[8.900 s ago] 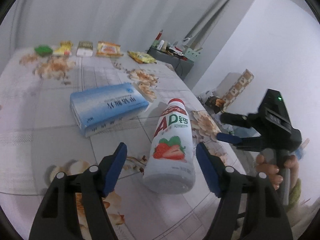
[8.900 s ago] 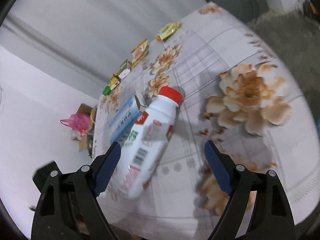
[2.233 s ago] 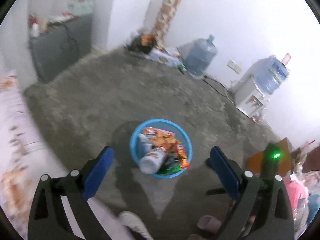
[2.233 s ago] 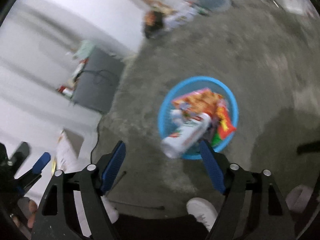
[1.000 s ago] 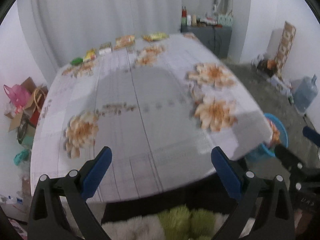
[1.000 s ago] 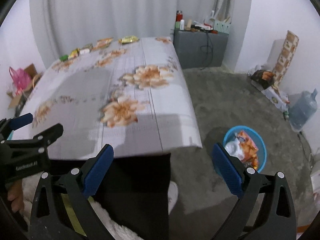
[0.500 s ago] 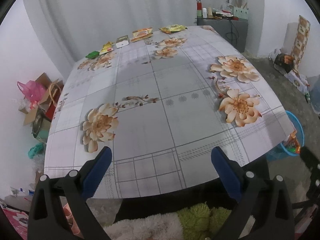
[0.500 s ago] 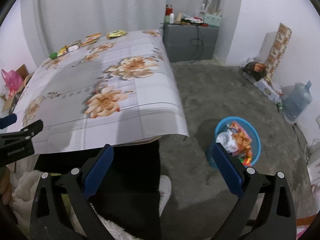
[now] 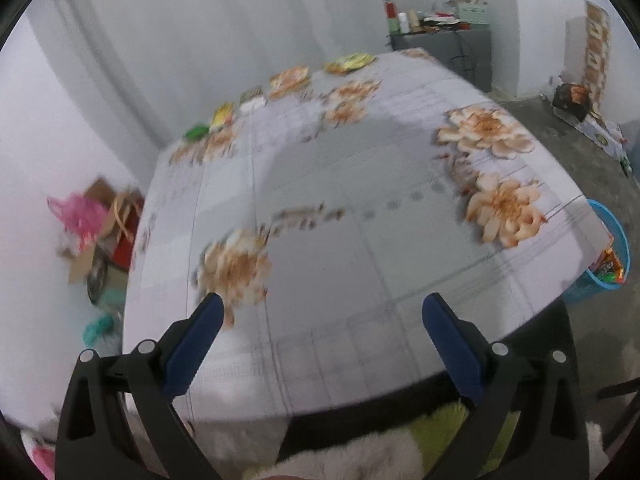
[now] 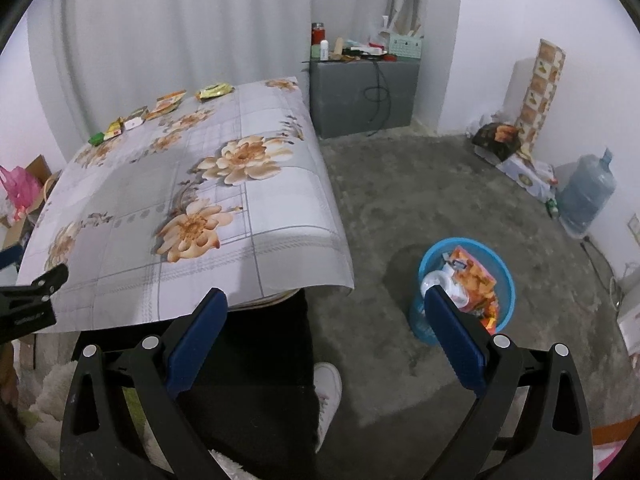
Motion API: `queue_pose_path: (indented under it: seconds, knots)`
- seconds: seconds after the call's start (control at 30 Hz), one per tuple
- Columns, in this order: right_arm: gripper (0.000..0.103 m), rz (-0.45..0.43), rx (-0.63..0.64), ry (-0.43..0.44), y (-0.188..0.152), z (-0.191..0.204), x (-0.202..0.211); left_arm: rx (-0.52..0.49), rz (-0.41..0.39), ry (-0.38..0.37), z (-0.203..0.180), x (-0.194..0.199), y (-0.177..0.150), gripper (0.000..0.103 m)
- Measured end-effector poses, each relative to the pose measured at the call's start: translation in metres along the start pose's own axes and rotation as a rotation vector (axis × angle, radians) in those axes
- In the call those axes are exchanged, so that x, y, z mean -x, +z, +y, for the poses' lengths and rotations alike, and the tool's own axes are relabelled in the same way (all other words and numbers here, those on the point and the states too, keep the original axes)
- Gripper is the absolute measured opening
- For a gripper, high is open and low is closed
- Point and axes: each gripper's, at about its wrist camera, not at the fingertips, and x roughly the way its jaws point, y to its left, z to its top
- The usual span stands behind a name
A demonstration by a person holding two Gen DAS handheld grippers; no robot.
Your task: Collect trash
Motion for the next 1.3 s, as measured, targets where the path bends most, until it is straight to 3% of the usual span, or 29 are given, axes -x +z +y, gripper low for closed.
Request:
queue_pose_path:
  seconds: [0.1, 0.27, 1.3]
  knots:
    - [0.095, 0.007, 0.012, 0.005, -0.002, 0.002, -0.003, 0.06, 0.029, -0.011, 0.012, -0.002, -0.008, 0.097]
    - [0.095, 0.009, 0.02, 0.004, -0.002, 0.003, -0.004, 0.112, 0.001, -0.017, 0.023, 0.005, -0.012, 0.097]
    - [0.094, -0.025, 0.059, 0.001, -0.003, 0.001, 0.004, 0.108, -0.014, -0.045, 0.019, 0.009, -0.013, 0.097]
